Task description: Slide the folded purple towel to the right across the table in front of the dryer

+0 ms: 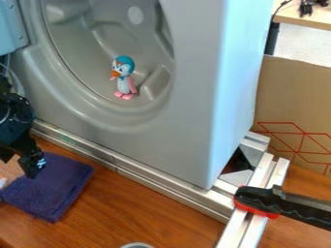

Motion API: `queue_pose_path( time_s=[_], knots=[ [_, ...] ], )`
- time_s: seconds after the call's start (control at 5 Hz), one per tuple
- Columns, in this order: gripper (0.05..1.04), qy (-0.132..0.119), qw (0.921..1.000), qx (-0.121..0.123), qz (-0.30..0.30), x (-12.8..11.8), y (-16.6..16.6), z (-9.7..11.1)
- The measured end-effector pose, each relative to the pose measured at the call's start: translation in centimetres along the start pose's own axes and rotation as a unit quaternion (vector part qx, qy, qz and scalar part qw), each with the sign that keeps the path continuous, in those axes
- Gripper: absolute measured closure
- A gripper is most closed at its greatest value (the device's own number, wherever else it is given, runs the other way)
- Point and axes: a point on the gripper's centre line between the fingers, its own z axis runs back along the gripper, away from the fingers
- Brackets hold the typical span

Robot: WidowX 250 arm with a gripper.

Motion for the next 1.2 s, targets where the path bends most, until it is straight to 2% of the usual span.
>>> queue_pose_path(
  time_s=[0.2, 0.4, 0.8, 1.0, 1.2],
  knots=[
    [0.083, -0.007, 1.0, 0.0, 0.004, 0.4, -0.2, -1.3],
    [0.083, -0.008, 0.9999, -0.01, 0.011, 0.8, -0.2, -2.3],
    [0.083, 0.029, 0.9991, 0.003, 0.032, 0.4, -0.7, -3.8],
    [0.083, 0.042, 0.9986, 0.014, 0.03, 0.6, -1.0, -4.4],
    [0.083, 0.045, 0.9982, 0.014, 0.036, 0.7, -1.6, -5.2]
  ],
)
